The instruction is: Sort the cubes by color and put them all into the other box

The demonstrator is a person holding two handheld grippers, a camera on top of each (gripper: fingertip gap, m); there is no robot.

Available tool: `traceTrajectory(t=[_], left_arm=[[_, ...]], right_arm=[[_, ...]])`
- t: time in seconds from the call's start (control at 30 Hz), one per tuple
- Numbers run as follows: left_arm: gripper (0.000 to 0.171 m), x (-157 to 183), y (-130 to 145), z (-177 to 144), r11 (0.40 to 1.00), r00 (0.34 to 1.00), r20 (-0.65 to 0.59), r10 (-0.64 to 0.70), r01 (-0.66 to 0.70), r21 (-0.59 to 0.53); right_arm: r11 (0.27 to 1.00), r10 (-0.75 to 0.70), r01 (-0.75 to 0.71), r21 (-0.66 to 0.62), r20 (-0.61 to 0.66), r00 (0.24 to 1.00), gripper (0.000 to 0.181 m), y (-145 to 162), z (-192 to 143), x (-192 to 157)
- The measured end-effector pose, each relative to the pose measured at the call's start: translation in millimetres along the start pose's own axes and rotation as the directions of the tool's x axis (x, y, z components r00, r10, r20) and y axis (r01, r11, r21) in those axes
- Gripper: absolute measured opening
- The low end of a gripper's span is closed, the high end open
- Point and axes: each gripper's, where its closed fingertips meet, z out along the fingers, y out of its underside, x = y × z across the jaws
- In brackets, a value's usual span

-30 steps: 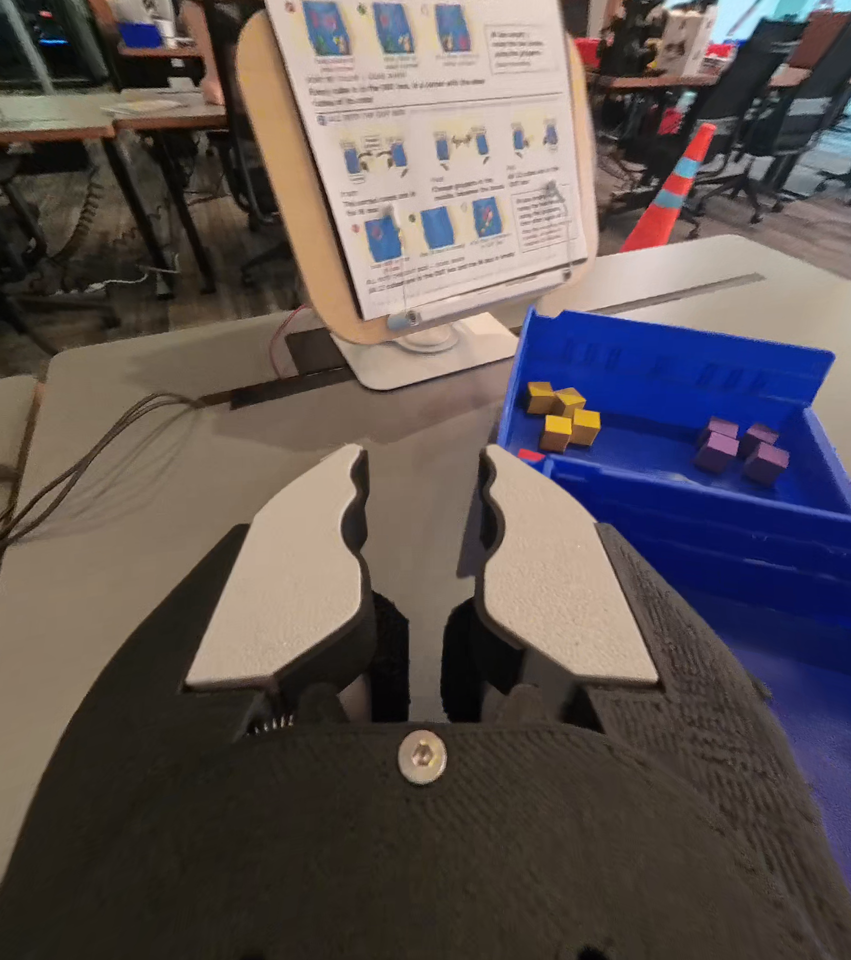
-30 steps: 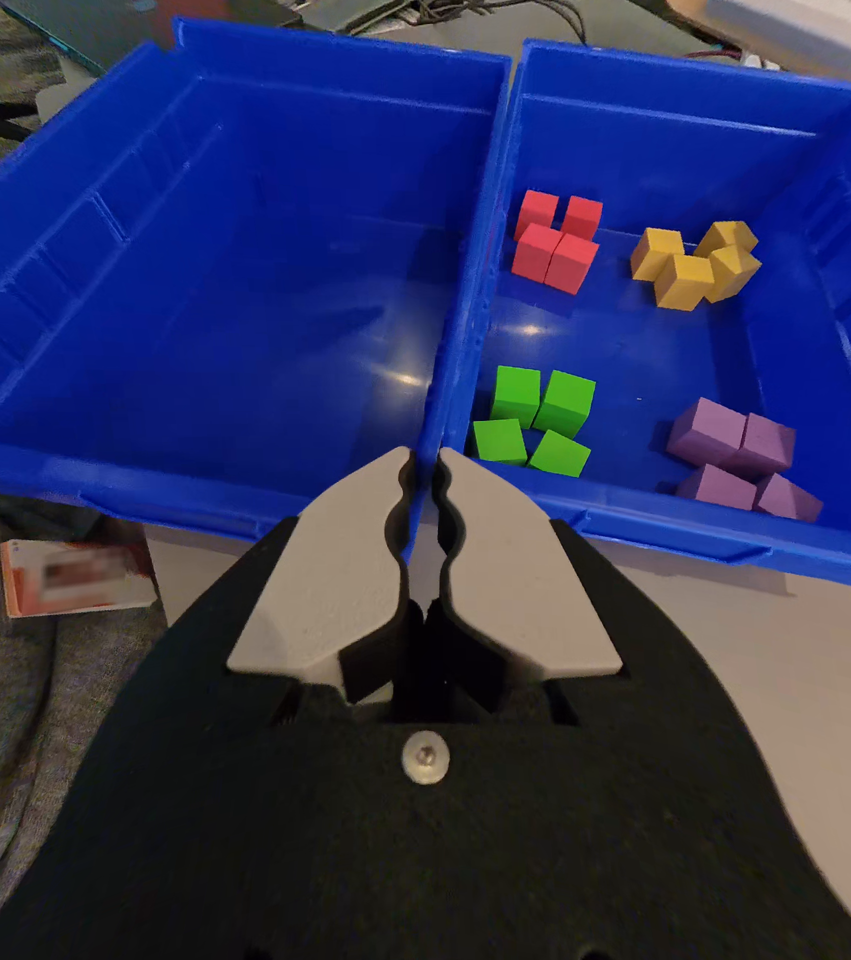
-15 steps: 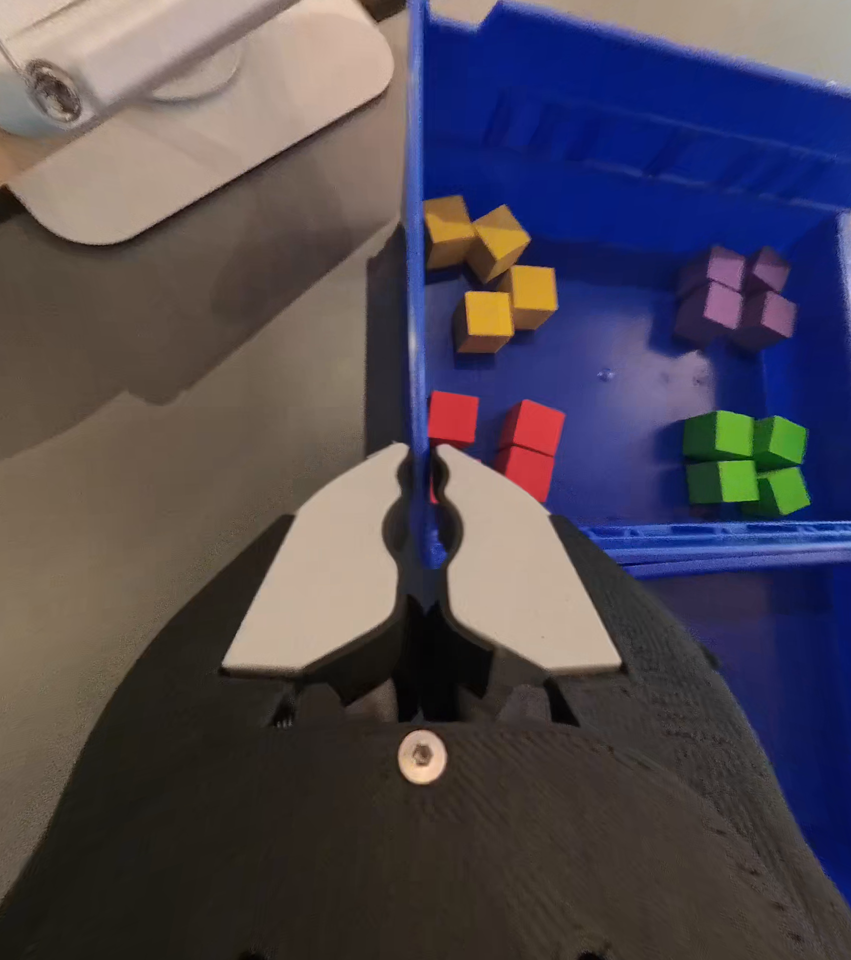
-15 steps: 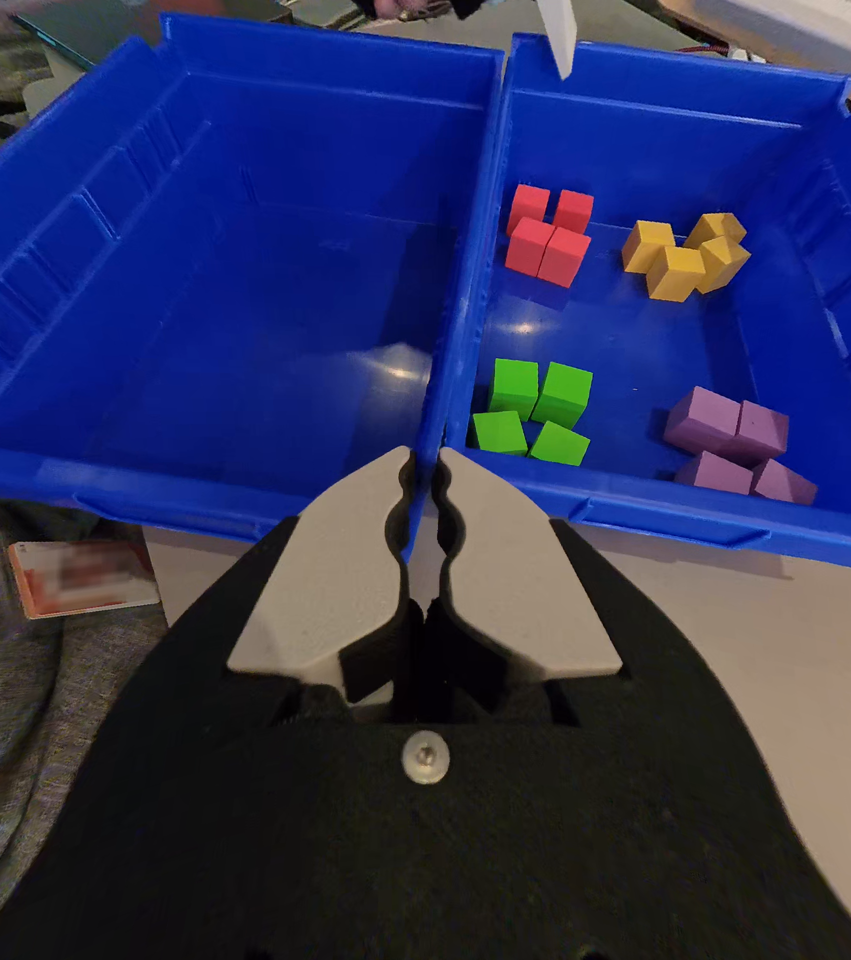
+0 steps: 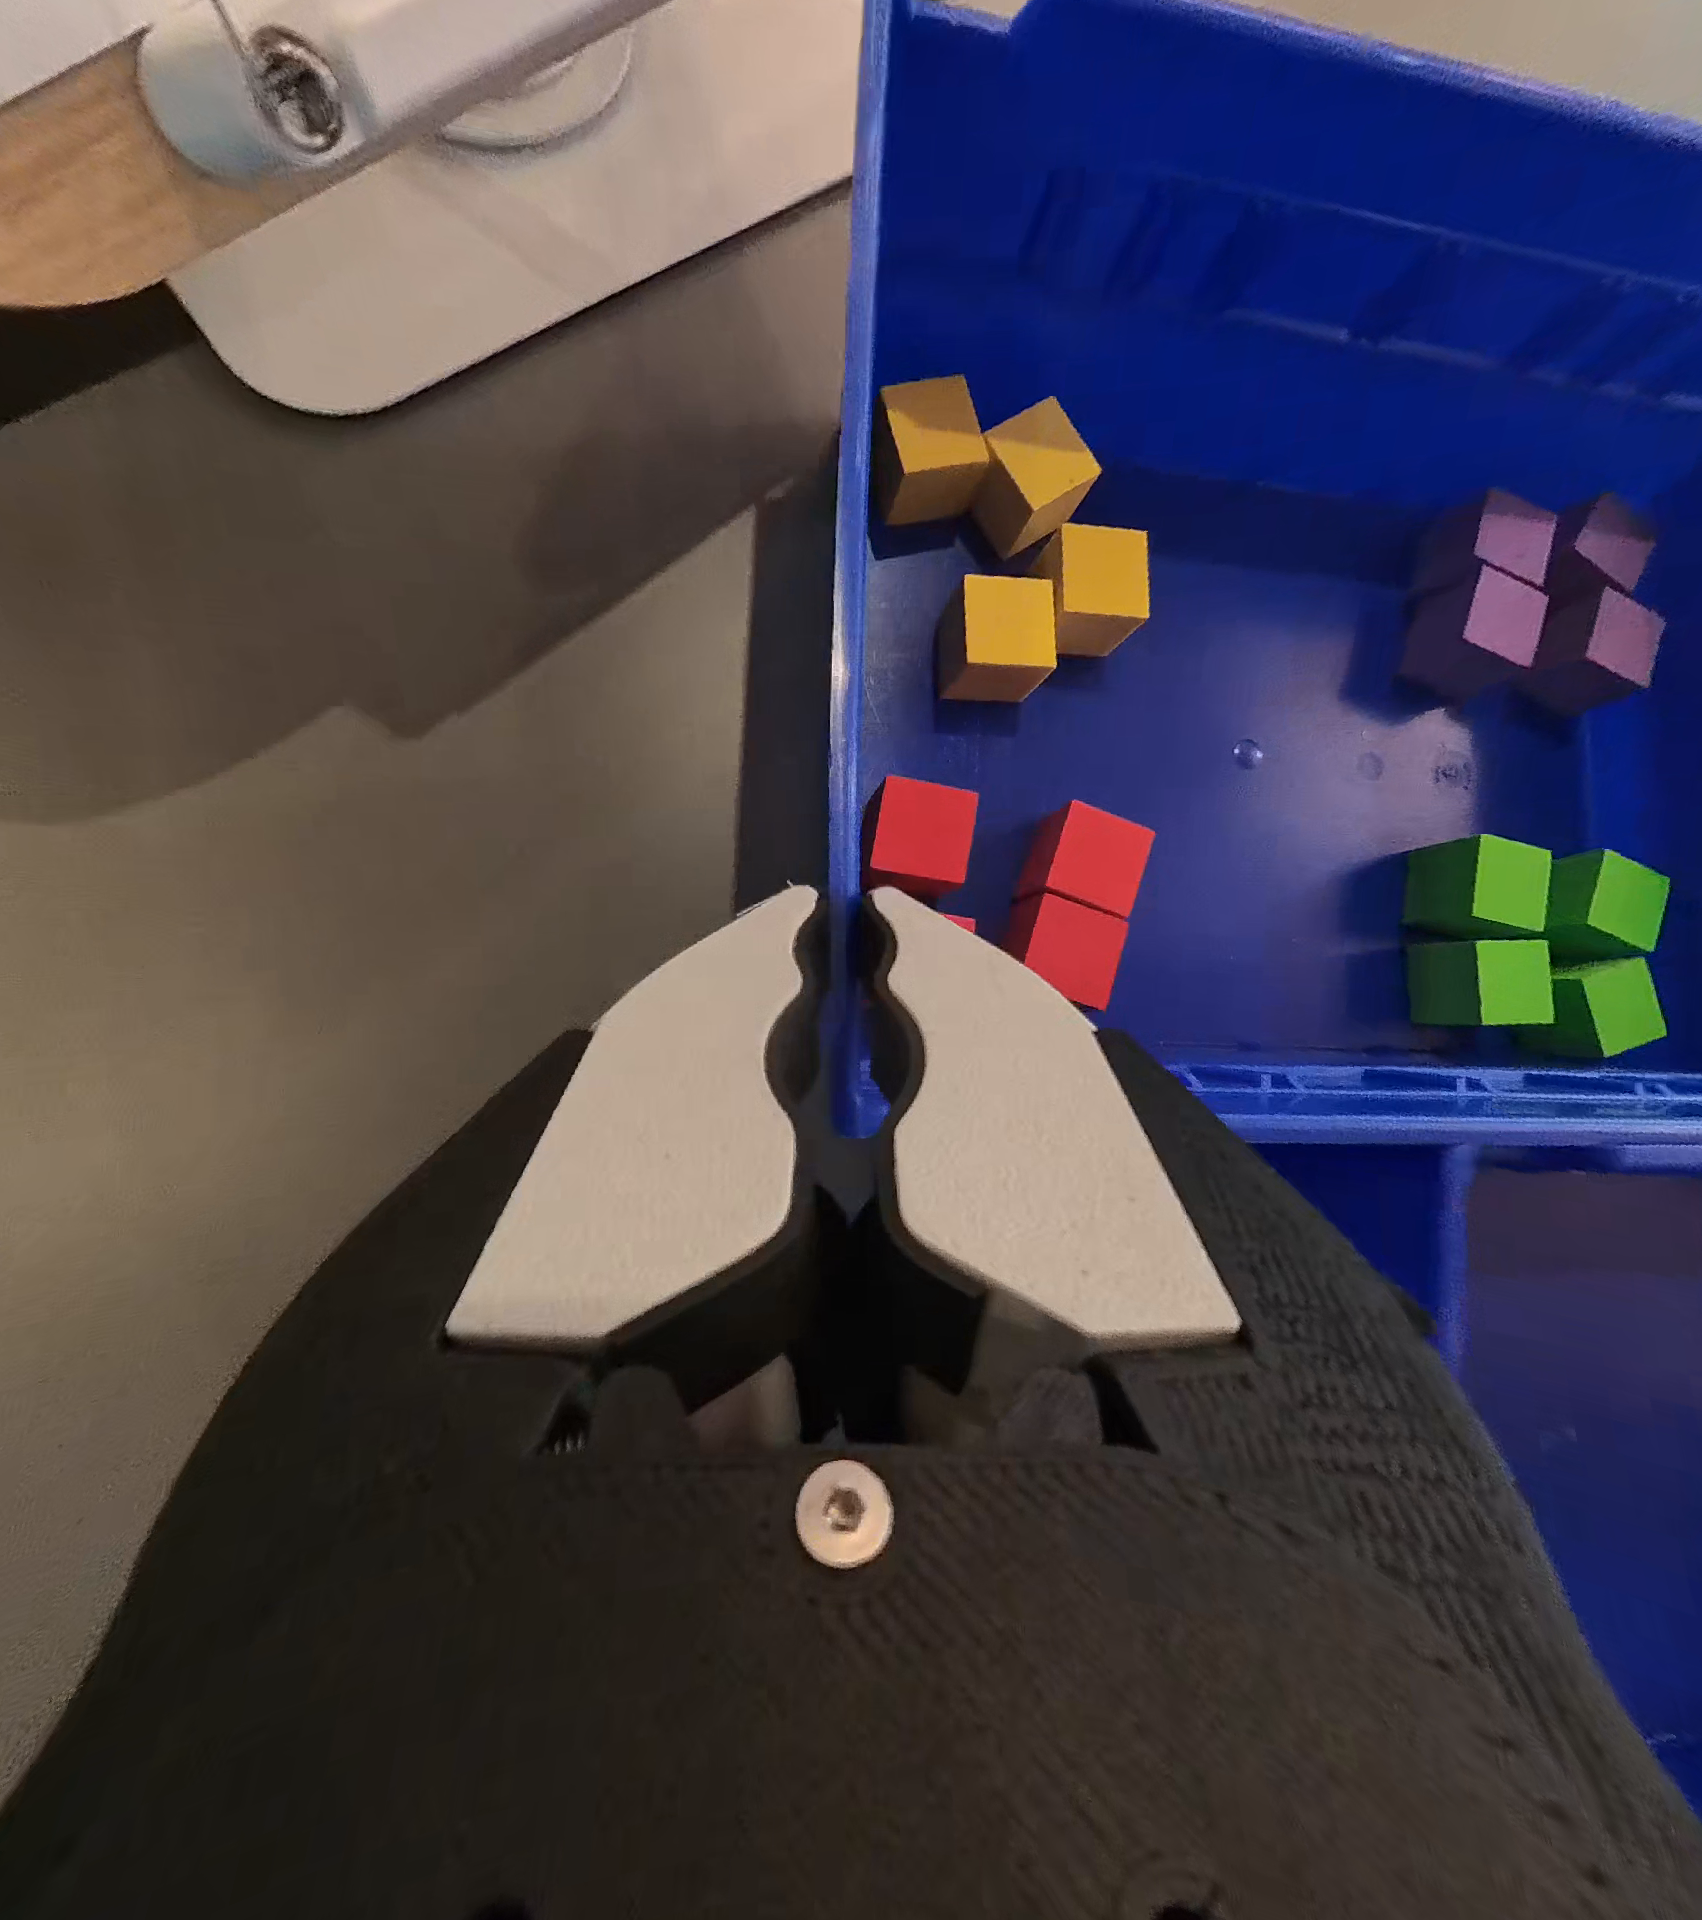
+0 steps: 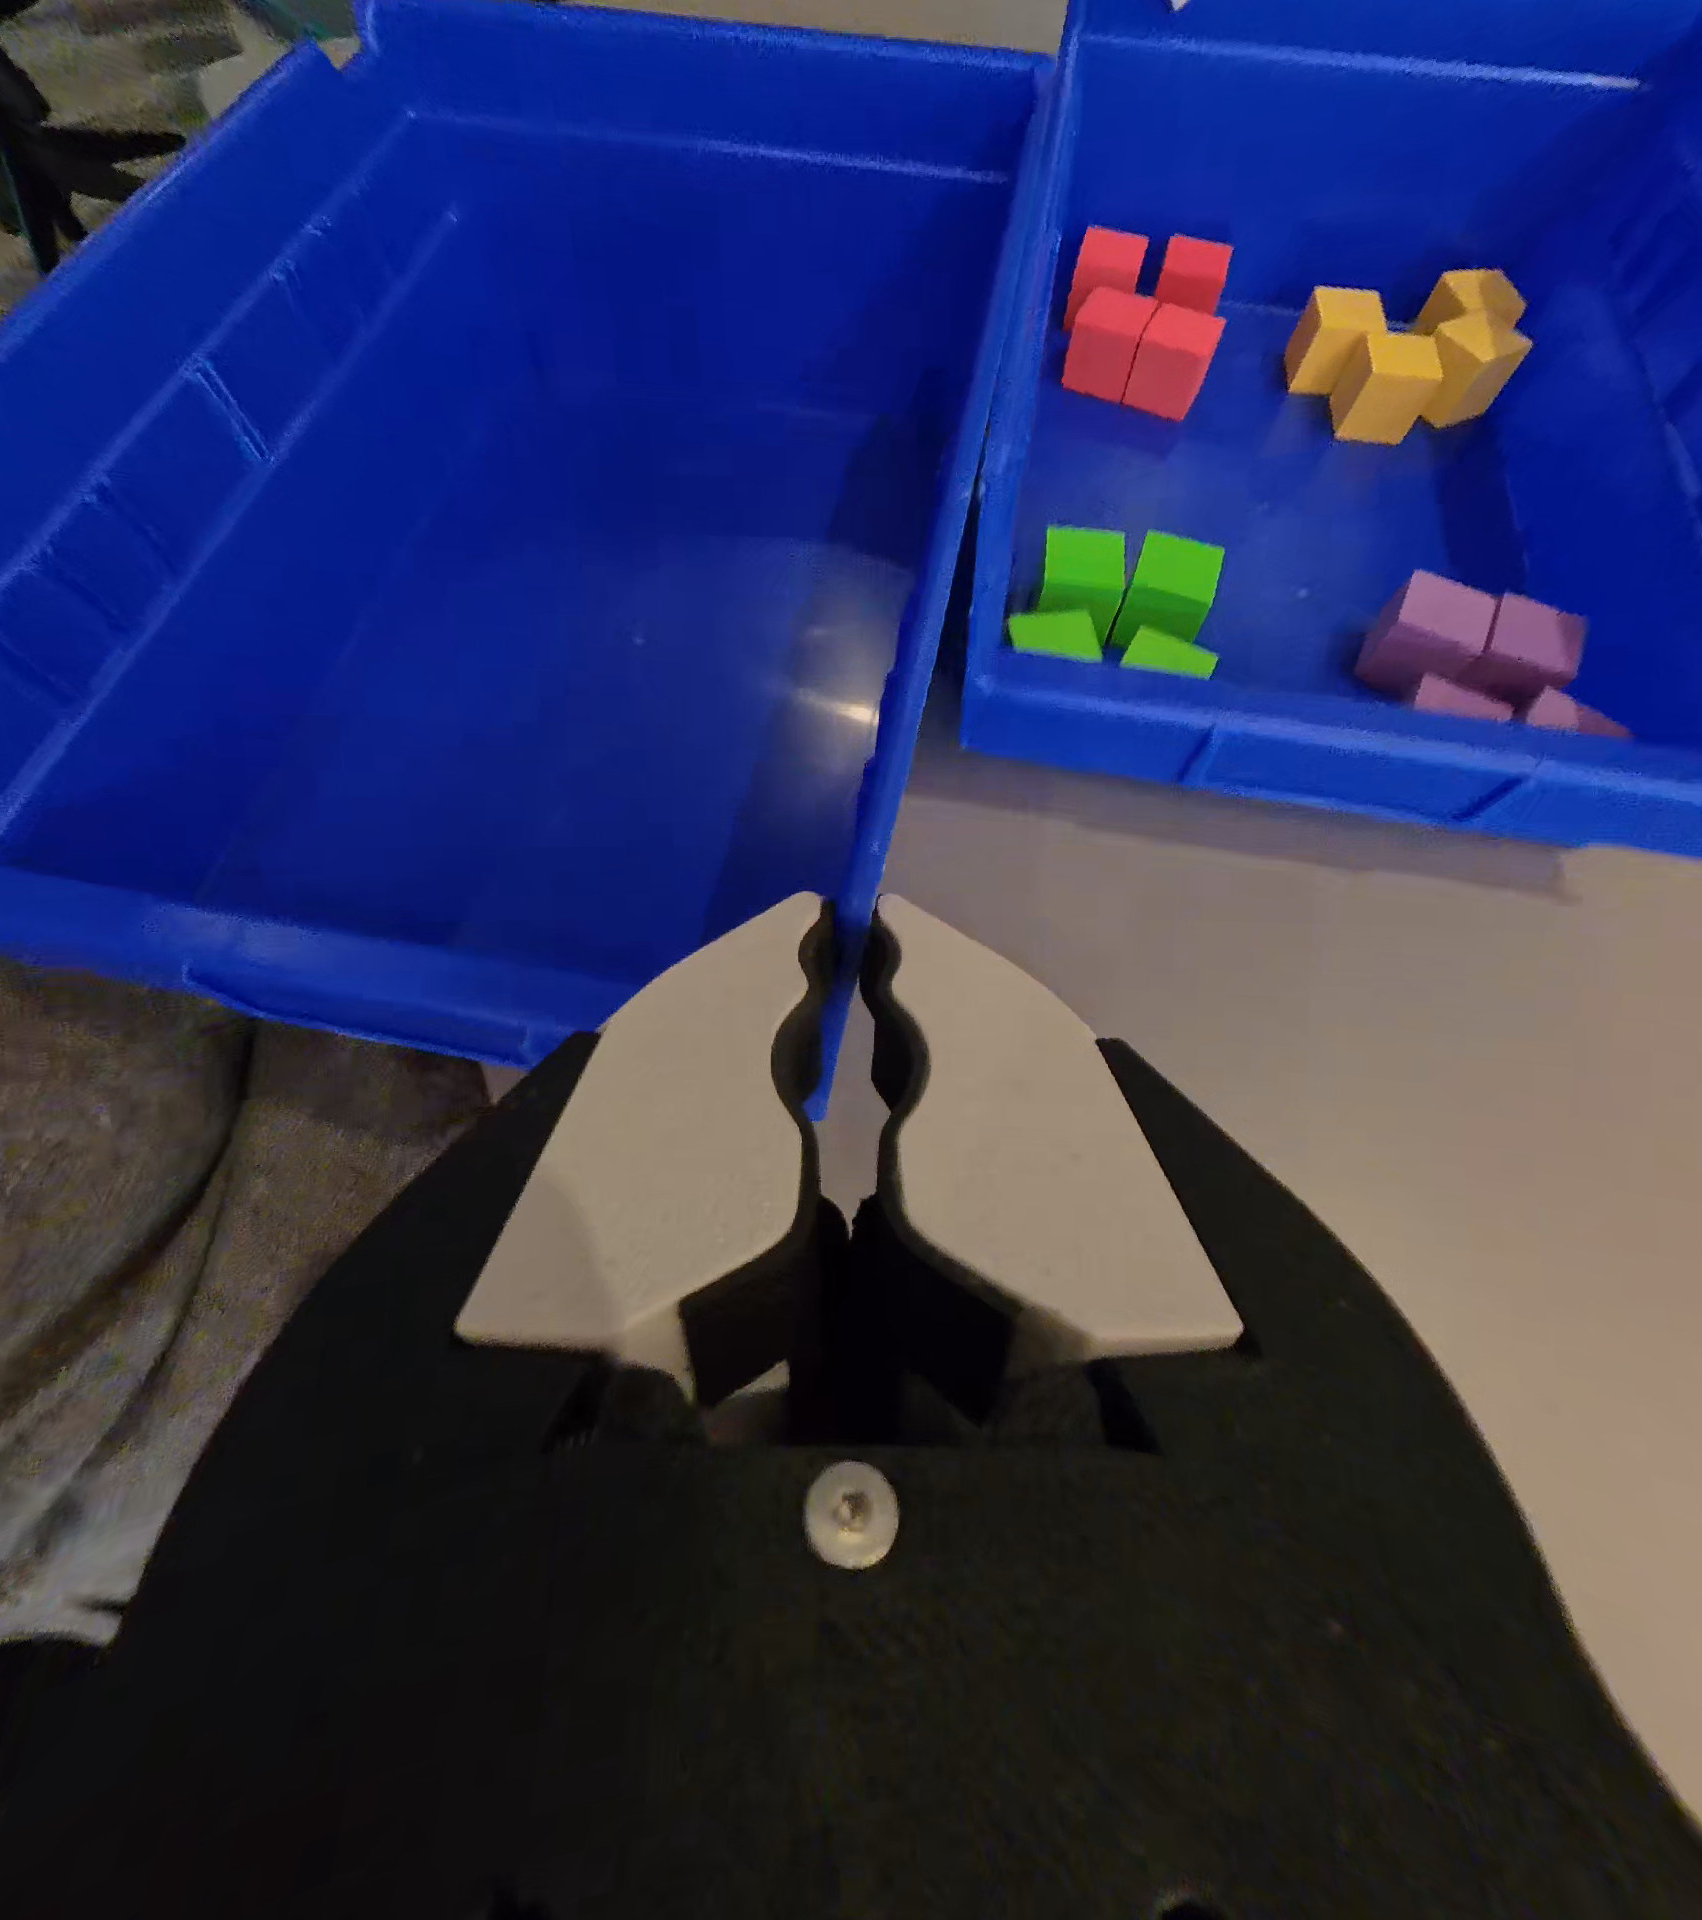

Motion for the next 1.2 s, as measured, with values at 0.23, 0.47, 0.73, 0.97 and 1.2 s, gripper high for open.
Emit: traceTrajectory(t=[0.23,0.47,0.73,0.97,1.2], left_arm=[[0.005,-22.1,18.2,-18.8,0.999,0.997,0.053,-0.048,0.048,0.010],[0.006,-42.2,32.5,-34.1,0.996,0.993,0.072,-0.089,0.088,0.017],[0.005,-60.1,44.8,-47.4,0.995,0.990,0.094,-0.101,0.101,0.013],[0.005,-76.3,59.4,-62.0,0.995,0.989,0.108,-0.101,0.100,0.009],[0.005,-80.1,78.9,-78.0,0.998,0.996,0.061,-0.059,0.060,0.000]], right_arm=[[0.999,0.041,-0.041,0.004,0.044,0.998,0.003,33.9,-49.6,6.9],[0.997,0.073,-0.073,-0.017,0.061,0.995,0.004,56.1,-83.5,18.3],[0.994,0.113,-0.112,-0.020,0.043,0.993,0.005,70.6,-105.0,36.1],[0.991,0.132,-0.132,-0.030,0.011,0.991,0.004,80.1,-118.3,50.2],[0.981,0.196,-0.196,0.003,-0.079,0.978,0.005,91.3,-135.4,74.9]])
